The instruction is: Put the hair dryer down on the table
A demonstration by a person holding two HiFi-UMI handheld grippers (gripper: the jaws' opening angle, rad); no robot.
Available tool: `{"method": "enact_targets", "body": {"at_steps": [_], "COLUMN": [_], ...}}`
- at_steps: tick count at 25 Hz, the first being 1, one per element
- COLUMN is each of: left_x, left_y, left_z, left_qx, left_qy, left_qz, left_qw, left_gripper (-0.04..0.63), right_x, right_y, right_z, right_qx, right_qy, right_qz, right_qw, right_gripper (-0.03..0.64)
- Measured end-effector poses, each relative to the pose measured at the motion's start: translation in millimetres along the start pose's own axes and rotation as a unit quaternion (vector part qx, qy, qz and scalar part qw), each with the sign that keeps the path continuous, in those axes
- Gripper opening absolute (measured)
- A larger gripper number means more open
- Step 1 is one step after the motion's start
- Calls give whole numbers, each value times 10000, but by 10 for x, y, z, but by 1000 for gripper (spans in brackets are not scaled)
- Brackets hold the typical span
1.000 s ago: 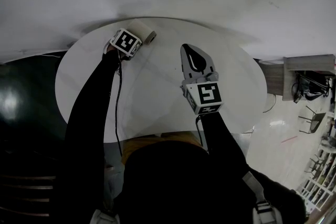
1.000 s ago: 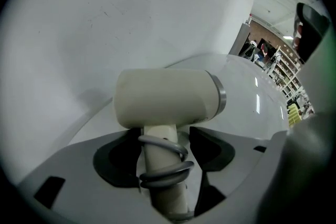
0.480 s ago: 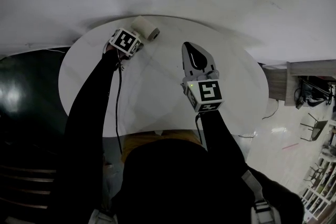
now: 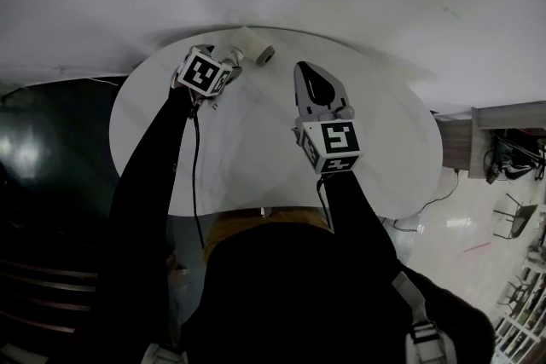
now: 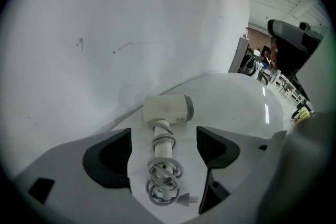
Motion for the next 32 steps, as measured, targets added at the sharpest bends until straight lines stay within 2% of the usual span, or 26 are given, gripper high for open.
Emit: {"method": "enact_targets", "body": {"at_steps": [5,8,11,13,17,21,26,32], "left_x": [147,289,391,401,364,335,391,597], "left_y": [-419,-718,-967,-1150,-1601,-2035,-2400,-2721], "left_z": [11,32,-27,-69,-123,-244,-387,-465], "left_qx": [885,1435,1771,2008,2679,3398,3846,4314], "left_qy": [-263,-220,-57,-100,-374,-527,-252,-112], "left_qz": [-119,-132,-61,-40,31,236,474,462], "left_qw": [9957,9893,9842,9796,9627,9387,9215,9009], "left_gripper": [380,380,380,380,380,379,379,379], "right_x": [-211,-349,-507,-588,-654,-762,-887,-974], "right_y": [0,-30,-78,-105,-157,-210,-296,-400], "right_z": [160,273,358,417,553,638,727,774], "right_qx": [-23,25,34,40,165,262,439,633], "right_qy": [-166,-245,-311,-322,-262,-245,-386,-547], "right_qz": [-78,-84,-84,-92,-181,-284,-291,-313], "right_qw": [9998,9997,9995,9994,9994,9990,9979,9960], "right_gripper": [29,29,29,29,29,29,29,28]}}
Point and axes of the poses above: the fingertips, and each gripper's own axes: y forward along the fingers, x to its right, z out of its top, the point moved 9 cm from there along -y, backward along the fingers, and after that the axes turned 9 degrees about -y, right-handed, at the moved point
